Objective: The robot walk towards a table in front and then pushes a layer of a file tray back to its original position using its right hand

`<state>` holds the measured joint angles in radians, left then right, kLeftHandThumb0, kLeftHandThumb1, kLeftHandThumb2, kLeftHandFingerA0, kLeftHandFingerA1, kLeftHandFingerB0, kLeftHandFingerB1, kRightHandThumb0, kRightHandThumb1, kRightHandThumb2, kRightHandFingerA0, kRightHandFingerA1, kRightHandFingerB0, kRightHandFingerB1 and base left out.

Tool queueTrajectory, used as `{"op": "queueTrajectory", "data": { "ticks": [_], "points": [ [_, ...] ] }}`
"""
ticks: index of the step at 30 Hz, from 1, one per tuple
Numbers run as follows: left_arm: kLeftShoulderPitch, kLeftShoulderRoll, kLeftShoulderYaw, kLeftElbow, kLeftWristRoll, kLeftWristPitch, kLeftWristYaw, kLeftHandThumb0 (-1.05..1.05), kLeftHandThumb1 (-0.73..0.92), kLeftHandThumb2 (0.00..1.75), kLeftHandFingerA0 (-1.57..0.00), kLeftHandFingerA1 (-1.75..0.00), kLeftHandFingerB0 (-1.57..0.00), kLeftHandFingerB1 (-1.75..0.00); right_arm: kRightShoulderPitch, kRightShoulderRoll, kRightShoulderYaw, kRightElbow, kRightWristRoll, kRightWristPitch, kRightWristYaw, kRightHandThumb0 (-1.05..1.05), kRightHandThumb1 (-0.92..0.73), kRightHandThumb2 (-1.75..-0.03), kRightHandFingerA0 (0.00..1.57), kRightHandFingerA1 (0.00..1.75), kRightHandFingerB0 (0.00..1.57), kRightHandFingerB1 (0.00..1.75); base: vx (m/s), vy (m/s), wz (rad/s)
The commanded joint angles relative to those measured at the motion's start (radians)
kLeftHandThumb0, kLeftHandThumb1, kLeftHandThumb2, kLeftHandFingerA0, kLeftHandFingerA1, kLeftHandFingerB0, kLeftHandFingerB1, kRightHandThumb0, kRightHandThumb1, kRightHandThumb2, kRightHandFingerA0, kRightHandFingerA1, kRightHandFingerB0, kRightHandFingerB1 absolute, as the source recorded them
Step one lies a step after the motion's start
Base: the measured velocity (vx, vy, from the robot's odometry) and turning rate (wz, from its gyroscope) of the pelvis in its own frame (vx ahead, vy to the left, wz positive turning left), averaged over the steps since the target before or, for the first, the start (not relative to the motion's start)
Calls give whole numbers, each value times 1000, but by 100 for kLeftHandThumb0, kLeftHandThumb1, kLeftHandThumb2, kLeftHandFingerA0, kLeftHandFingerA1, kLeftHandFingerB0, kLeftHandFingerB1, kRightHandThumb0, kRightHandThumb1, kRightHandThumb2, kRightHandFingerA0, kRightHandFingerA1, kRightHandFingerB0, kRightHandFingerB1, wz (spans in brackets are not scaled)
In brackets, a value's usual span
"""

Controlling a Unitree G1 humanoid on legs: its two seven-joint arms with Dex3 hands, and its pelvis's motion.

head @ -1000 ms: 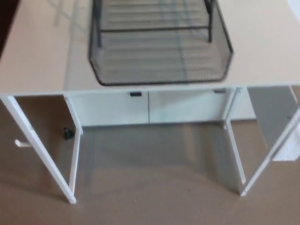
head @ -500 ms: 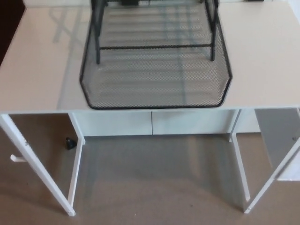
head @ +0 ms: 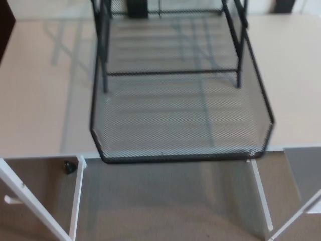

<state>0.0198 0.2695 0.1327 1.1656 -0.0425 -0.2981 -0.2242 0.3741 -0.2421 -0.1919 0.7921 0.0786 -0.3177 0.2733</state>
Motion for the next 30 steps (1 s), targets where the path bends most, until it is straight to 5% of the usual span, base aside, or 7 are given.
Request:
{"op": "queueTrajectory", "data": {
  "ticks": [1, 8, 20, 23, 24, 29, 30],
  "points": [
    [2, 9, -5, 10, 12, 15, -3, -41, 28, 91, -62, -85, -36, -65, 15, -7, 2, -23, -5, -1, -11, -35, -63, -58, 63, 47, 41, 37, 94, 77, 4],
    [1, 10, -3, 2, 4, 34, -14, -30, 36, 87, -58, -84, -40, -59, 12, -5, 0, -6, 0, -14, -7, -43, -51, -77, 54, 56, 34, 47, 40, -64, 7],
    [8, 12, -2, -25, 5, 26, -22, -34, 26, 99, -61, -84, -37, -67, 14, -1, 7, -5, -4, -24, -18, -35, -63, -58, 62, 47, 41, 37, -3, -60, 8],
    [9, 12, -5, -26, 7, 28, -23, -34, 27, 99, -60, -83, -37, -67, 18, -3, 9, -3, -8, -30, -22, -44, -52, -78, 55, 56, 35, 47, 0, 0, 0],
    [8, 12, -6, -26, 8, 29, -20, -34, 27, 99, -61, -84, -38, -67, 19, -4, 10, -4, -11, -38, -23, -36, -63, -58, 62, 47, 42, 37, 17, 90, 1],
    [3, 14, -7, -29, 7, 41, -28, -31, 28, 101, -61, -83, -38, -67, 3, -6, 13, 29, -11, -54, -21, -46, -51, -78, 55, 57, 34, 47, 57, 241, 9],
    [6, 15, -9, -32, 7, 39, -33, -31, 27, 102, -60, -83, -37, -67, 14, -3, 13, 5, -7, -39, -23, -37, -62, -57, 62, 47, 41, 37, 7, 120, 13]
  ]
}}
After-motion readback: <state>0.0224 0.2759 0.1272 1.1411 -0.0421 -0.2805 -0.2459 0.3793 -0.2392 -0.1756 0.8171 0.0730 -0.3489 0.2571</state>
